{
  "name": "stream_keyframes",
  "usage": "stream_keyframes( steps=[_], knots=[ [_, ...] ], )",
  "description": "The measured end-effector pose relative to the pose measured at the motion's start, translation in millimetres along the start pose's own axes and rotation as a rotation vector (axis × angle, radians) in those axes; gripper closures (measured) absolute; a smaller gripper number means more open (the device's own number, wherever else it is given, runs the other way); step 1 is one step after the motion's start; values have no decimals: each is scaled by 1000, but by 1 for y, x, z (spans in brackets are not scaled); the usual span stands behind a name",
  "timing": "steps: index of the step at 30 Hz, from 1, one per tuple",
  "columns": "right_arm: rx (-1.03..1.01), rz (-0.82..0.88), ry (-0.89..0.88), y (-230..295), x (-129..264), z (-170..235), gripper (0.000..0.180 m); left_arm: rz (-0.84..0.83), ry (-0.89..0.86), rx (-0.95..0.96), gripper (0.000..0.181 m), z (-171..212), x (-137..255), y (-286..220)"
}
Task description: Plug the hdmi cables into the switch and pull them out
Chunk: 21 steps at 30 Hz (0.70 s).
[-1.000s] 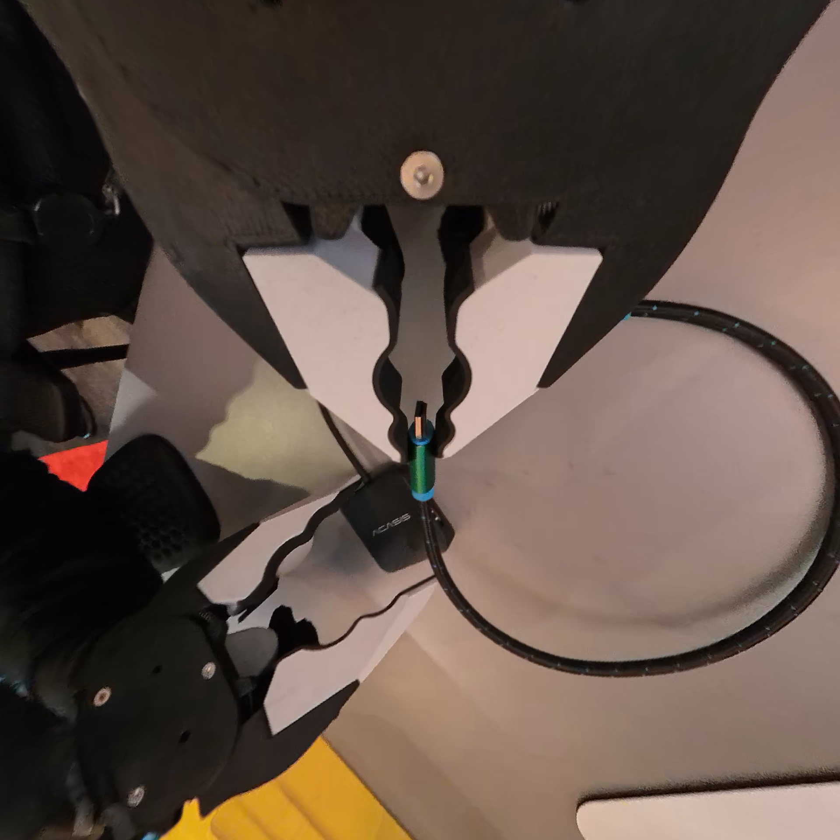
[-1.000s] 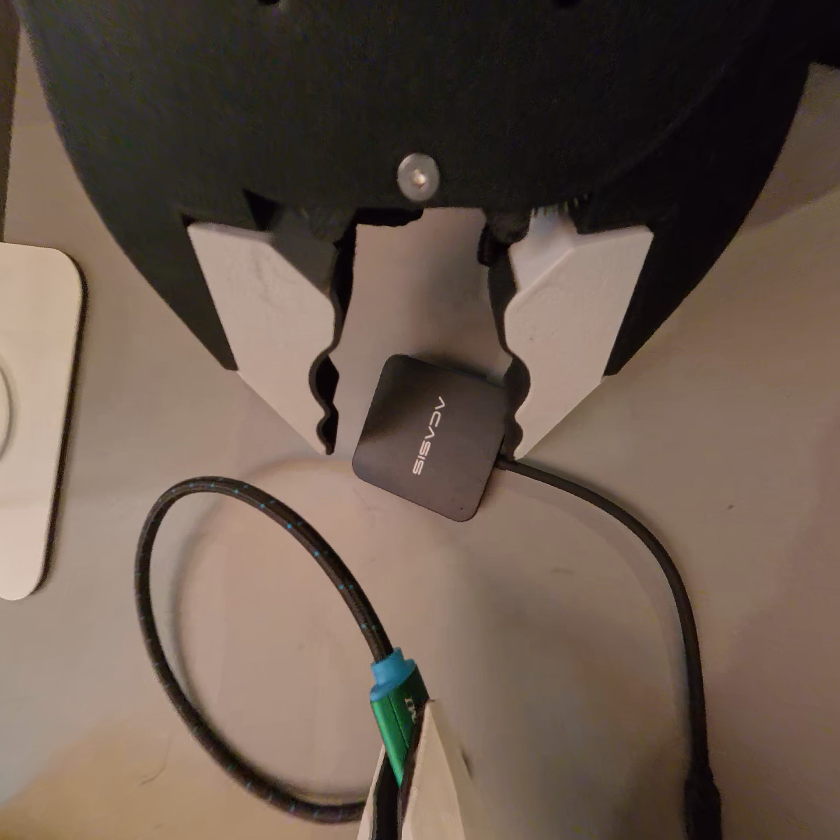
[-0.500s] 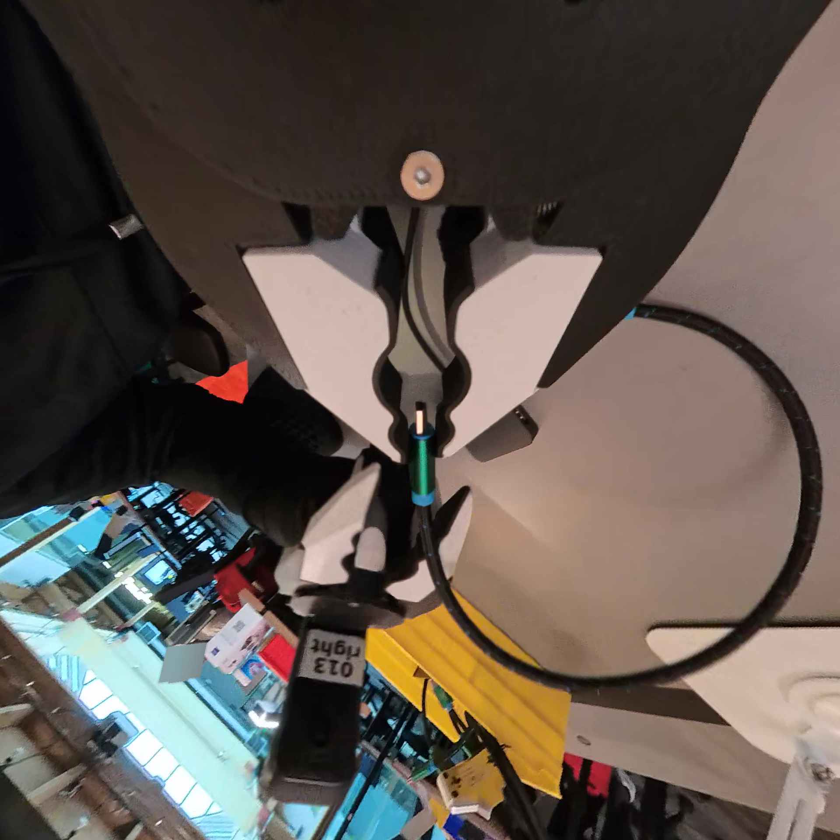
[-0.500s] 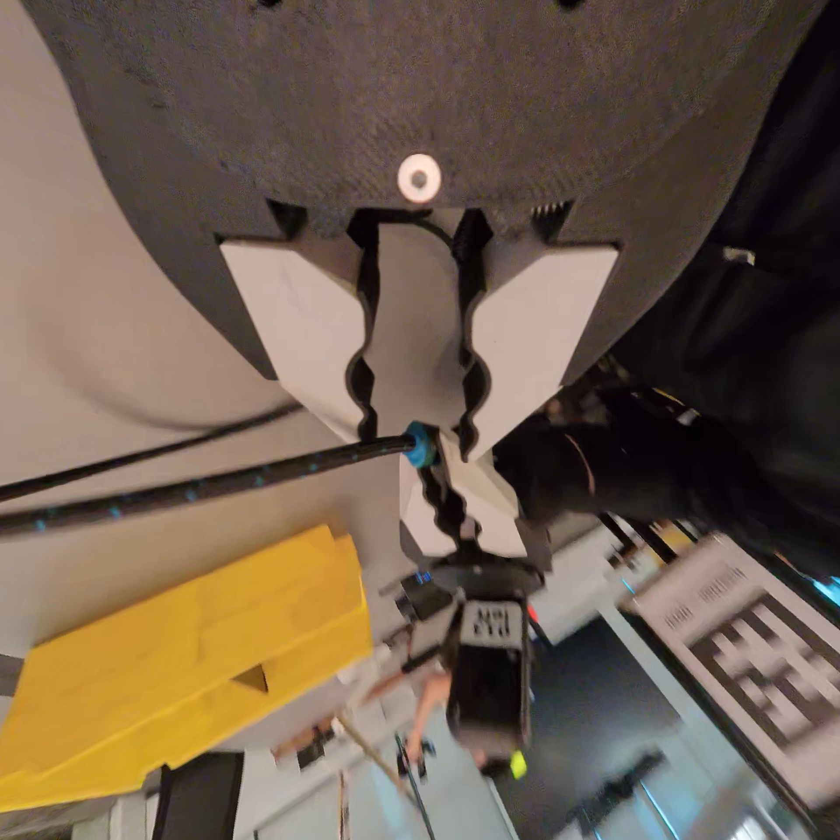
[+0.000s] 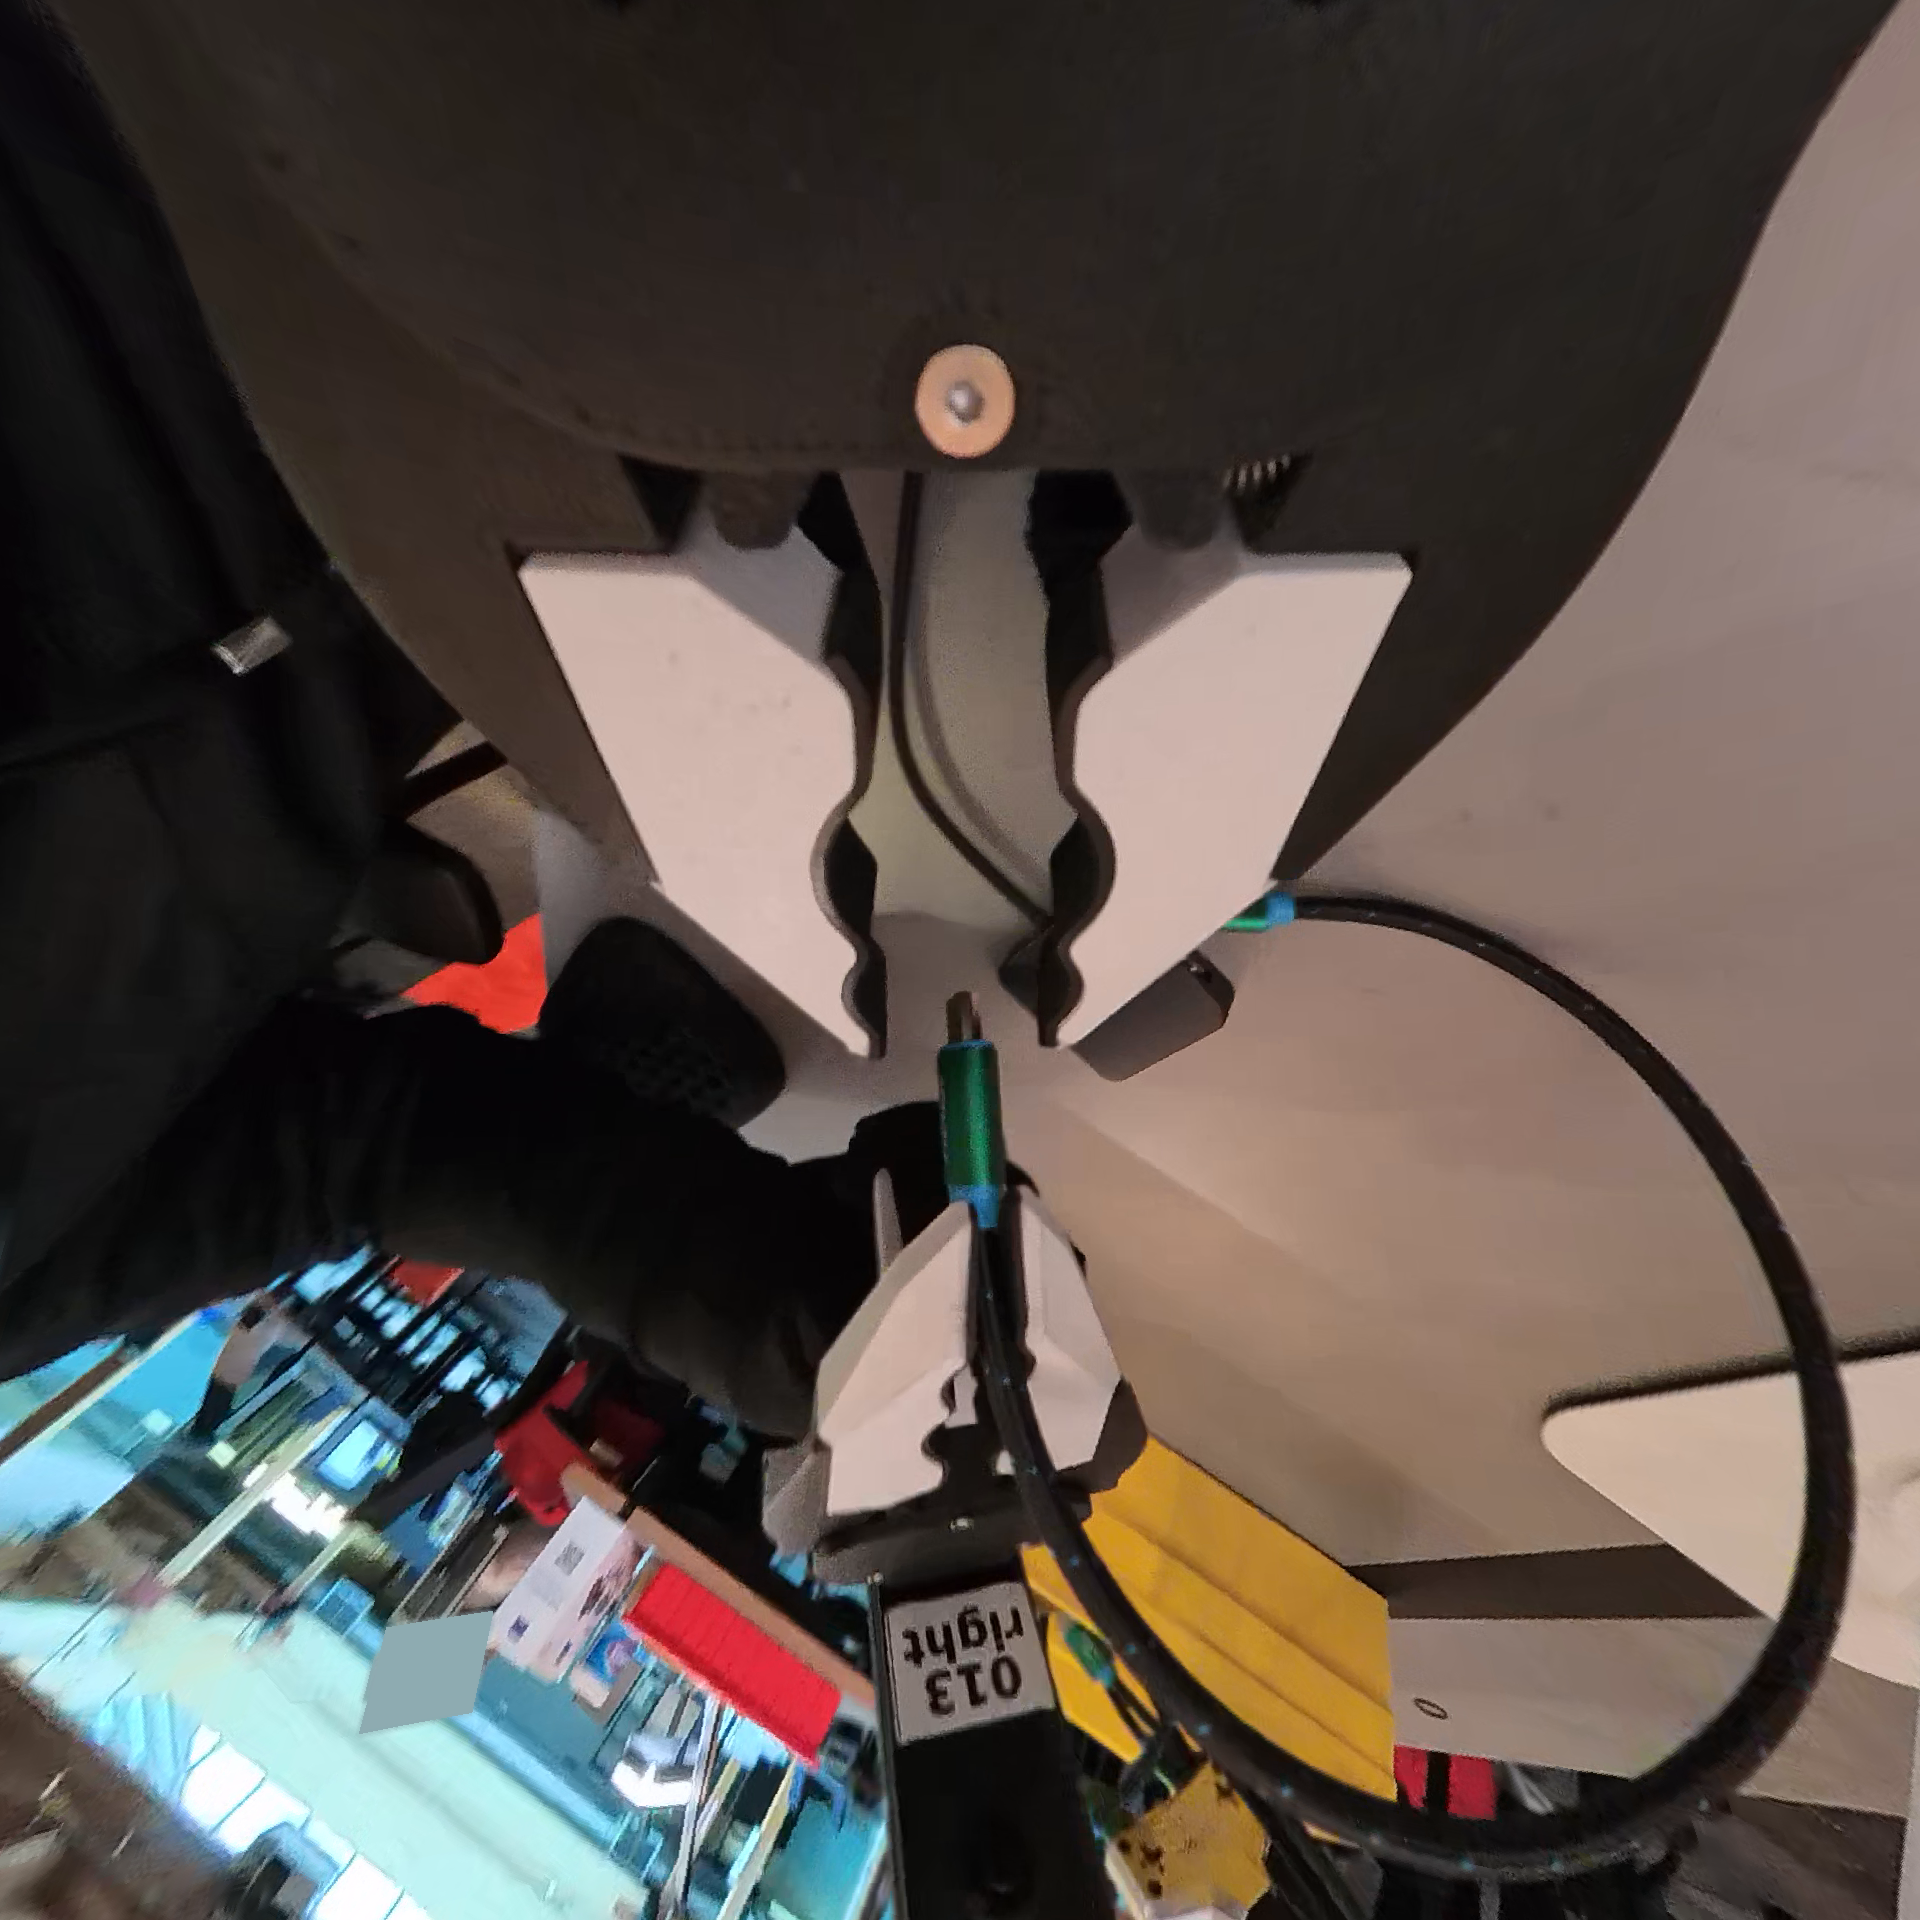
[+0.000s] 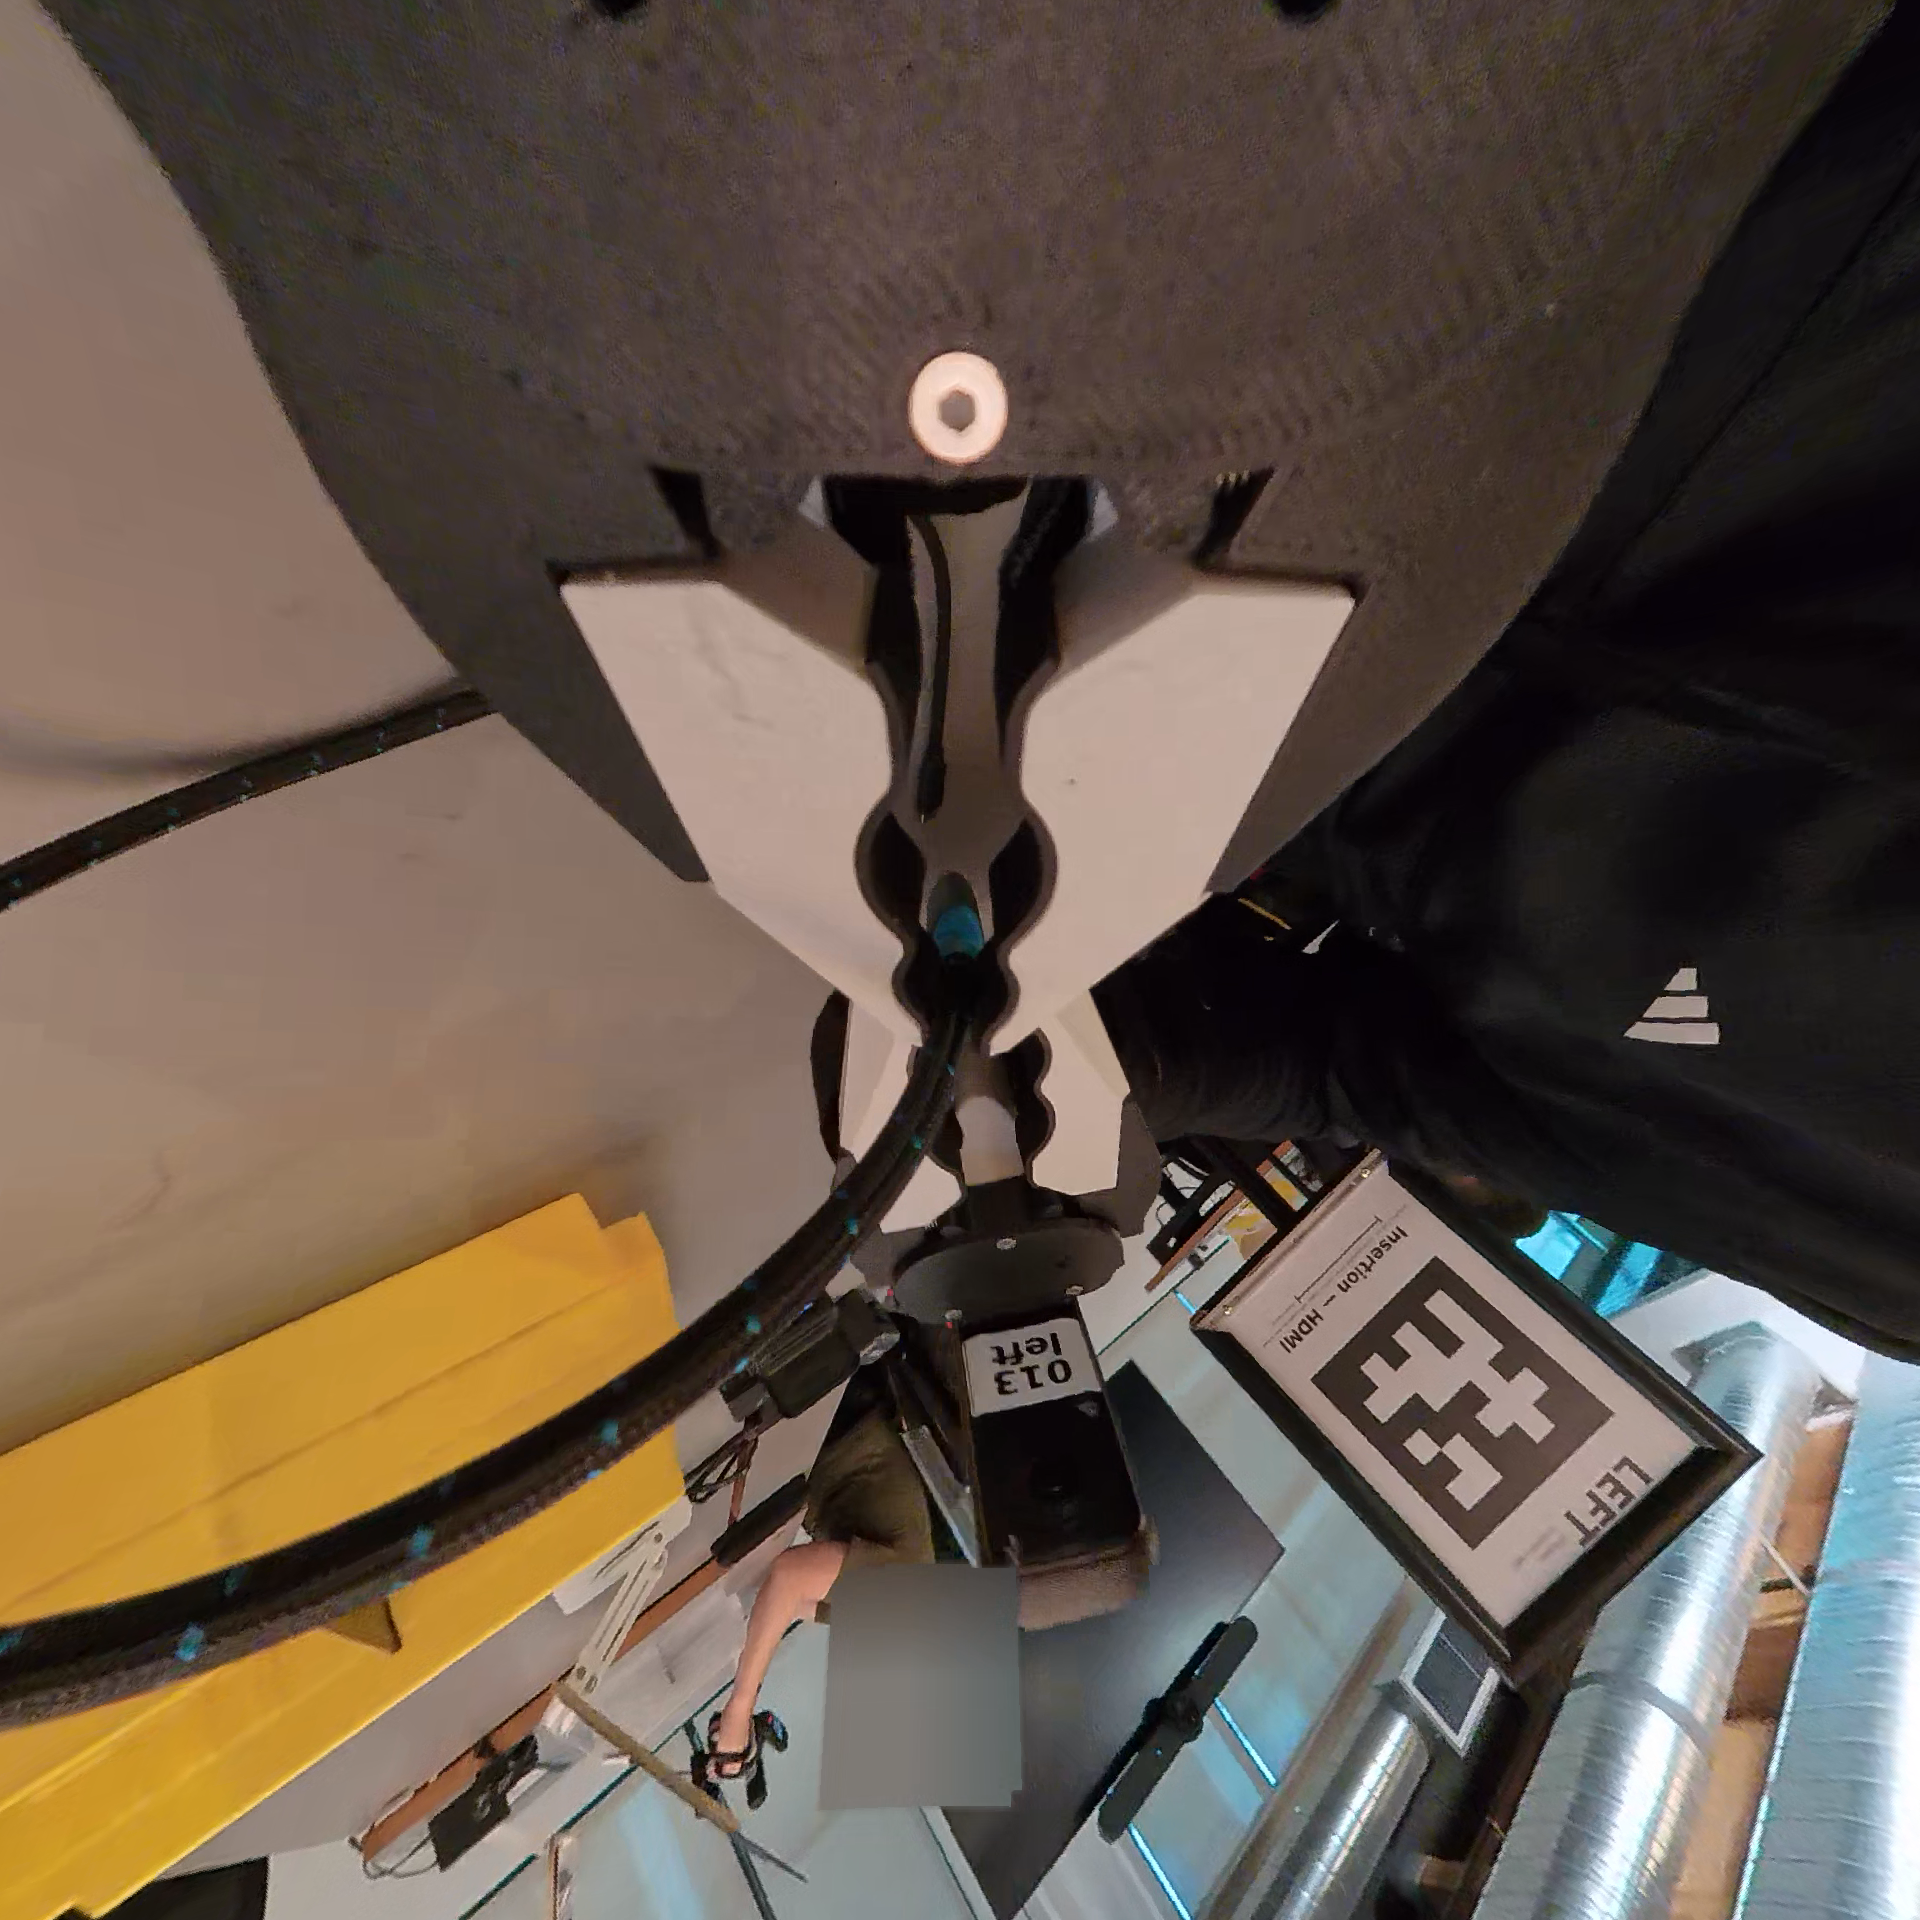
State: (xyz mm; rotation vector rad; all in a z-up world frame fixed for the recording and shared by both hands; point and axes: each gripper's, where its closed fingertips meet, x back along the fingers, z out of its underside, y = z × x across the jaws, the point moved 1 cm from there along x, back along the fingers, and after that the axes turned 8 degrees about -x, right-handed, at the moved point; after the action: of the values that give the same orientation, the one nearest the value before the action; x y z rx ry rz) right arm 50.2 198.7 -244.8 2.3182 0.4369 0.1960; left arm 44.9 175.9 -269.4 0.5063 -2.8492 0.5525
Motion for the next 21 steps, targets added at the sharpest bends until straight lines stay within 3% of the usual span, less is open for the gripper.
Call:
stream_keyframes(
  steps=[4,15,21],
  knots=[
    [-33,-14,23,-2,1,-2,176,-18,90,-103,151,3,4,-1],
    [-19,-2,202,-1,-10,7,176,78,122,2,152,-3,-5,-5],
    [14,5,269,4,-20,6,177,82,177,-4,170,4,-18,-5]
  ],
)
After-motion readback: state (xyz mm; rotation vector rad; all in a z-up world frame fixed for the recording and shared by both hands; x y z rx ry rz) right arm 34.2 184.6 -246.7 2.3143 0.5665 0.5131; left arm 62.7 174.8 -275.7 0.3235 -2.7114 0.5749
